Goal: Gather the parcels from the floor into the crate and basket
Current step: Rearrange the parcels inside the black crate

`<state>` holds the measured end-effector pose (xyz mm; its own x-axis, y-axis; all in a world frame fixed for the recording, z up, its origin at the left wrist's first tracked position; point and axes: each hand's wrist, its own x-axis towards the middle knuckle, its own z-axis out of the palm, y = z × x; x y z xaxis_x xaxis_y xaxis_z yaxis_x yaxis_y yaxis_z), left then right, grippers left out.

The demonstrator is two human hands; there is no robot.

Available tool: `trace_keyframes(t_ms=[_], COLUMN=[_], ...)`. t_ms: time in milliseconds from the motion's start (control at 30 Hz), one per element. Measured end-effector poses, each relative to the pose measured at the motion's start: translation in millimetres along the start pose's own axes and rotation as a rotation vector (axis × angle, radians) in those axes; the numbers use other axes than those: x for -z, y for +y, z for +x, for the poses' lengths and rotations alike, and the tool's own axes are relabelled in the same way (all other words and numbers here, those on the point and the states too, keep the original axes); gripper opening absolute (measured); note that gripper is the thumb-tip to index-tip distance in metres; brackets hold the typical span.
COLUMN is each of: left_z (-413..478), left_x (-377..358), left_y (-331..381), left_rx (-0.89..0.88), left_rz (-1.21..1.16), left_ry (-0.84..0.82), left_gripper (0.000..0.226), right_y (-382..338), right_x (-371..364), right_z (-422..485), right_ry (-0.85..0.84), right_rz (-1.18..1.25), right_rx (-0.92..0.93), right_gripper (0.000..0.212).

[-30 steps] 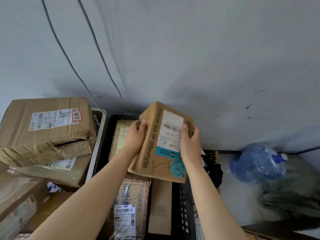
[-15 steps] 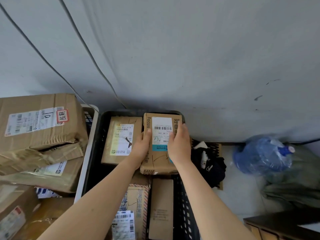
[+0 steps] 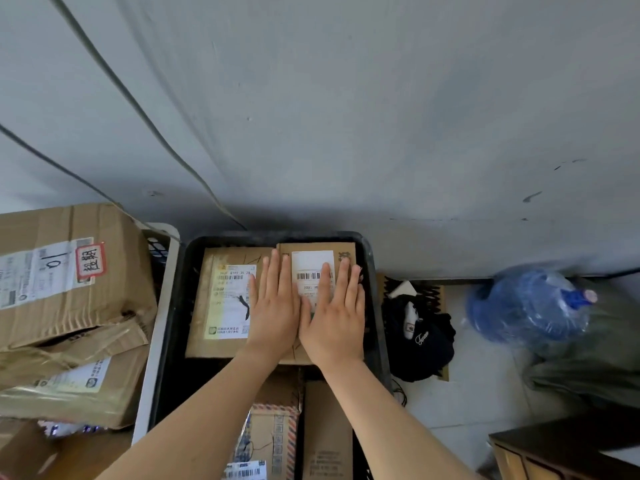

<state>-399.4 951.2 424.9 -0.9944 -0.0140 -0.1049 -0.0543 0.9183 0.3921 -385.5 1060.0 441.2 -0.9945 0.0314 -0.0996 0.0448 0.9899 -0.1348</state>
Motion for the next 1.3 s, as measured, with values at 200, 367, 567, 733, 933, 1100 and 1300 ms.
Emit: trace_keyframes(t_ms=[200,367,567,733,933,1100,1300], left_z=[9,14,-43,-163,-217,-219,-215], left_x=[-5,14,56,51,51,61,54], left_y=[-14,-9,-36,-50,-50,-46,0], left_rx=[0.062,0.067,0.259,0.388,0.846,0.834,0.727], left_rz=[0.087,-0.03,-0.419,-0.588,-0.752,-0.697,-0.871], left_ry=[-0.05,-0.208,-0.046,0.088,-0.187,-0.268,-0.381], left_gripper=[0.063,0.061,0.044,0.04,0.074,0.076,0.055], right_y=[-11,-12,24,3,-26,-28,-42], right_x=[-1,12,30,4,3,10,31], right_z=[8,8,-33,-155,-196,-197,-171], right_ry=[-0.067,-0.125,0.033,0.136,-0.55,-0.476,-0.362], right_rz=[-0.039,-0.026,0.34,0.515,0.797,0.792,0.979], right_rx=[0.006,0.033,-0.052,-0.146,-0.383,-0.441,-0.495], right_gripper=[0.069,0.072,0.053,0.035,0.062,0.061,0.021])
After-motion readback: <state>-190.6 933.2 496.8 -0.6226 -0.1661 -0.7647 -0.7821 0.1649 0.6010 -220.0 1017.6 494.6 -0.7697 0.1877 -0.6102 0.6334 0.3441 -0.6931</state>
